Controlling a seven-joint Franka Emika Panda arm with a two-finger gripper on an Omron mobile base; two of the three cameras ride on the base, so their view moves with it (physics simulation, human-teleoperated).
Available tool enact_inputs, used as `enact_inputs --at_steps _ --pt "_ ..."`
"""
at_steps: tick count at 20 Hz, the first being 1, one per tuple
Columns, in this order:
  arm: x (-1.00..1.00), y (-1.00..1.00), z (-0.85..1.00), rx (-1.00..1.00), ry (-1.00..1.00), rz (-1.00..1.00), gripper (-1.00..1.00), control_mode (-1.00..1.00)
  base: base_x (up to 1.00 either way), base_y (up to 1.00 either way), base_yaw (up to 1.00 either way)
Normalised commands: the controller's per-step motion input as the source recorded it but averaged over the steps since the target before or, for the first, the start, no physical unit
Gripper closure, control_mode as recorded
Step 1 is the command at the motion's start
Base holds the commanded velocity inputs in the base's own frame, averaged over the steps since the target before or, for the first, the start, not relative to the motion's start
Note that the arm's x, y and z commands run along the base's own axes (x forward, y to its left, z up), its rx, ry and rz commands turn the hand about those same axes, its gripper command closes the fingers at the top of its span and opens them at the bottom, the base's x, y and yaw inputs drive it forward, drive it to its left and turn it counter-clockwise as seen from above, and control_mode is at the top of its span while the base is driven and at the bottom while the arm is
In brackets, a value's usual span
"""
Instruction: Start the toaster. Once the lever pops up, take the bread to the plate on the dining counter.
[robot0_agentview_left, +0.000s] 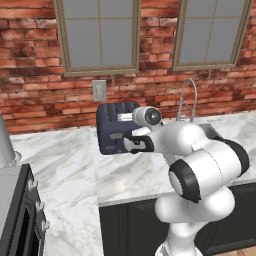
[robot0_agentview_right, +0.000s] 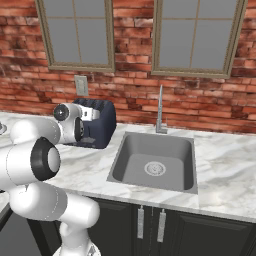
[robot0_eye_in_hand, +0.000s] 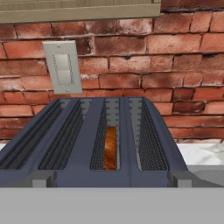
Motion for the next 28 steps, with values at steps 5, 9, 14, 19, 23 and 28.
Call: enact_inputs --at_steps 5,9,14,19,23,28 --pt "0.00 0.00 0.00 0.00 0.00 0.00 -1.00 -1.00 0.00 0.00 0.00" --pt "0.00 0.00 0.00 0.00 0.00 0.00 -1.00 -1.00 0.00 0.00 0.00" --pt "0.00 0.00 0.00 0.00 0.00 0.00 -1.00 -1.00 0.00 0.00 0.00" --pt "0.00 0.00 0.00 0.00 0.00 0.00 -1.00 -1.00 0.00 0.00 0.00" --pt "0.00 0.00 0.00 0.00 0.00 0.00 -1.00 -1.00 0.00 0.00 0.00" --pt "0.00 0.00 0.00 0.00 0.00 0.00 -1.00 -1.00 0.00 0.00 0.00"
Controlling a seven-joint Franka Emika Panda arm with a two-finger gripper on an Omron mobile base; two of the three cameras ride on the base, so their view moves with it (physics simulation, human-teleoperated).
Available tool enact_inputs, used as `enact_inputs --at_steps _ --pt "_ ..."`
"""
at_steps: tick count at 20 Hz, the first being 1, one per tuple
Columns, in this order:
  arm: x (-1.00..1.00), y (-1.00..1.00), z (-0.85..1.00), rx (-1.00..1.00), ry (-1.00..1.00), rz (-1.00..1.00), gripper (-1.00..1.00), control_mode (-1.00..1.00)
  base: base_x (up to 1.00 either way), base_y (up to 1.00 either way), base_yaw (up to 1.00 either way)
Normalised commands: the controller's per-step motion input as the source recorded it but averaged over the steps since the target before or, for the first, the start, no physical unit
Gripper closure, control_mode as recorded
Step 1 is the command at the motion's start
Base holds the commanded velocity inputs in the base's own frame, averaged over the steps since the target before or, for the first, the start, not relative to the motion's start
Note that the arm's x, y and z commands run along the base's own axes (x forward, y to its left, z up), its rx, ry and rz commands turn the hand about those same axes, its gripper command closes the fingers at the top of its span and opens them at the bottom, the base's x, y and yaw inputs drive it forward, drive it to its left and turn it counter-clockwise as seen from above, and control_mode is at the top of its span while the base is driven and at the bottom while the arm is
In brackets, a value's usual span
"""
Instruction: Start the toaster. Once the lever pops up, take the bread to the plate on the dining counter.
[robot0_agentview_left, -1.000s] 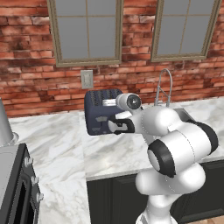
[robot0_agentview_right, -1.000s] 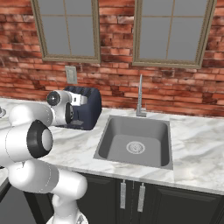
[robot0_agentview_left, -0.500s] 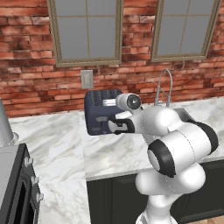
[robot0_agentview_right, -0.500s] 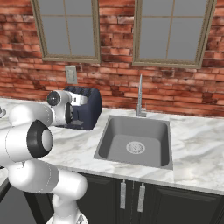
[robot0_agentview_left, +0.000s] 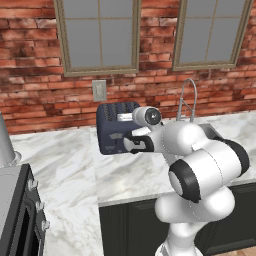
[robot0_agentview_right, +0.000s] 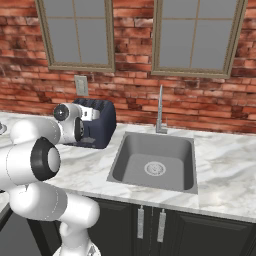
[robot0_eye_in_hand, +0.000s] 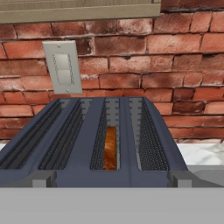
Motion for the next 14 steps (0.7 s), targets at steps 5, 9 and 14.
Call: enact_inputs --at_steps 5,9,14 --pt "0.00 0.00 0.00 0.00 0.00 0.00 -1.00 -1.00 0.00 0.00 0.00" --pt "0.00 0.00 0.00 0.00 0.00 0.00 -1.00 -1.00 0.00 0.00 0.00" --pt "0.00 0.00 0.00 0.00 0.00 0.00 -1.00 -1.00 0.00 0.00 0.00"
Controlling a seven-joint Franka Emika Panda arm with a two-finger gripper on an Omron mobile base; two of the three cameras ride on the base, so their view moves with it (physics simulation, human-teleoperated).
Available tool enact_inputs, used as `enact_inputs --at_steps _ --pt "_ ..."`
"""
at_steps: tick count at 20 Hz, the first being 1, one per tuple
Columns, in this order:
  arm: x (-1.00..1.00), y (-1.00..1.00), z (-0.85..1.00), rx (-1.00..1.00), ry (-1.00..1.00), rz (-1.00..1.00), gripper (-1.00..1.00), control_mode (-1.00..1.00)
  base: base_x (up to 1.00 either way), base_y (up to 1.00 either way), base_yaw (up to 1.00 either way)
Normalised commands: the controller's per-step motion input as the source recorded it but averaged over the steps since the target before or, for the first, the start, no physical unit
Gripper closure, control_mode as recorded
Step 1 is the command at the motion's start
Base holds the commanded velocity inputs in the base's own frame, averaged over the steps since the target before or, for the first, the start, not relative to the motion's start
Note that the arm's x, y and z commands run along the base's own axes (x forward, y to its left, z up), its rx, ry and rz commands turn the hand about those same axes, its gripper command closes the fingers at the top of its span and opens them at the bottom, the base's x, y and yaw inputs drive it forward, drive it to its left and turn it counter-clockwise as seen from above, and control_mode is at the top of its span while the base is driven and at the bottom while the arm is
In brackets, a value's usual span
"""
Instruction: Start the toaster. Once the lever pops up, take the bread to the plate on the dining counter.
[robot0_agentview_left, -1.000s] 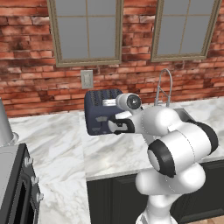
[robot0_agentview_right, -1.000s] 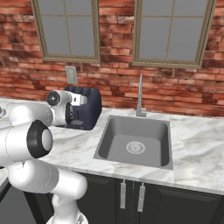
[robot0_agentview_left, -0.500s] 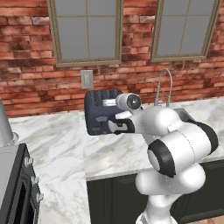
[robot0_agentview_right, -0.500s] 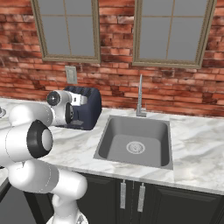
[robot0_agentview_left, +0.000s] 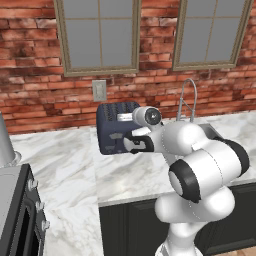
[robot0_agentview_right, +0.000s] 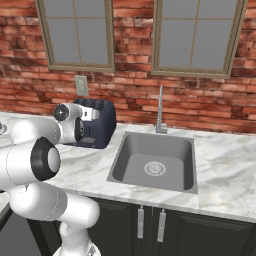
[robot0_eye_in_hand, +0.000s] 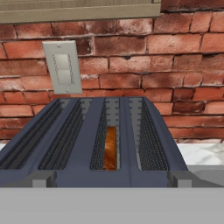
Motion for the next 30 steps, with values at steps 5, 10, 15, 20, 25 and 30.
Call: enact_inputs --at_steps 5,10,15,20,25,30 --pt "0.00 0.00 0.00 0.00 0.00 0.00 -1.00 -1.00 0.00 0.00 0.00" --pt "0.00 0.00 0.00 0.00 0.00 0.00 -1.00 -1.00 0.00 0.00 0.00" --pt "0.00 0.00 0.00 0.00 0.00 0.00 -1.00 -1.00 0.00 0.00 0.00" --pt "0.00 0.00 0.00 0.00 0.00 0.00 -1.00 -1.00 0.00 0.00 0.00" --pt "0.00 0.00 0.00 0.00 0.00 0.00 -1.00 -1.00 0.00 0.00 0.00" --pt "0.00 0.00 0.00 0.00 0.00 0.00 -1.00 -1.00 0.00 0.00 0.00"
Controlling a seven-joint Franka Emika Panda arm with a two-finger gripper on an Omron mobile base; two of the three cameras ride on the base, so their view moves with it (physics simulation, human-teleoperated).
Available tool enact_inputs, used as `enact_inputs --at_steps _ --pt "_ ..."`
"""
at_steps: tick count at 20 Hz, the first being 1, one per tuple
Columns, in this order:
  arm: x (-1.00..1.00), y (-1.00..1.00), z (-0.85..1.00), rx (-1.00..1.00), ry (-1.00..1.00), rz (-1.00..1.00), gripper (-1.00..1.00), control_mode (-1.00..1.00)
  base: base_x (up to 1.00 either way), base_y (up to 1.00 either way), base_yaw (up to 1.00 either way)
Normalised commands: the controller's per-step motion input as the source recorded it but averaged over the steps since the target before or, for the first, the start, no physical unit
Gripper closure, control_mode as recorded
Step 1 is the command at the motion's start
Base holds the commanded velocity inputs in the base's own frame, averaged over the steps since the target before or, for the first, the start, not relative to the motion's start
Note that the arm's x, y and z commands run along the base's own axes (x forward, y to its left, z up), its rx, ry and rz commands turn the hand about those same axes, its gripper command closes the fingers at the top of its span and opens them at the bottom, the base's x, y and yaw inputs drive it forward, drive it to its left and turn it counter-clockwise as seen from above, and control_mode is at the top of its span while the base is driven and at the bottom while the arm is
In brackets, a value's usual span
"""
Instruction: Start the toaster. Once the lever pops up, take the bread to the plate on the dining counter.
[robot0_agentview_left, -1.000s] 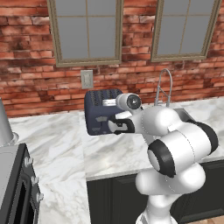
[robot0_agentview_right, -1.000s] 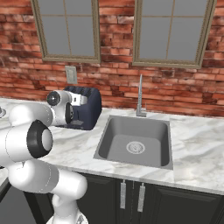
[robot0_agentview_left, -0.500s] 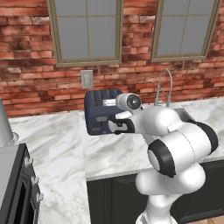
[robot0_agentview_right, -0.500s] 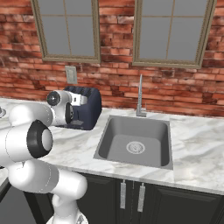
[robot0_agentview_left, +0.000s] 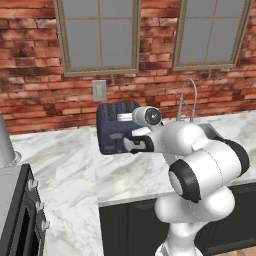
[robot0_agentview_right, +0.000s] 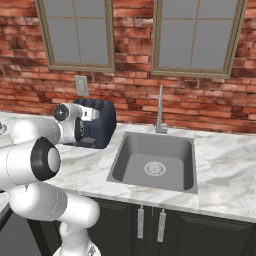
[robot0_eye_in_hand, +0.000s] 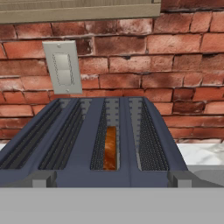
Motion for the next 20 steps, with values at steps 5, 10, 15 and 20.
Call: enact_inputs --at_steps 5,10,15,20 --pt "0.00 0.00 0.00 0.00 0.00 0.00 -1.00 -1.00 0.00 0.00 0.00" --pt "0.00 0.00 0.00 0.00 0.00 0.00 -1.00 -1.00 0.00 0.00 0.00" --pt "0.00 0.00 0.00 0.00 0.00 0.00 -1.00 -1.00 0.00 0.00 0.00" --pt "0.00 0.00 0.00 0.00 0.00 0.00 -1.00 -1.00 0.00 0.00 0.00"
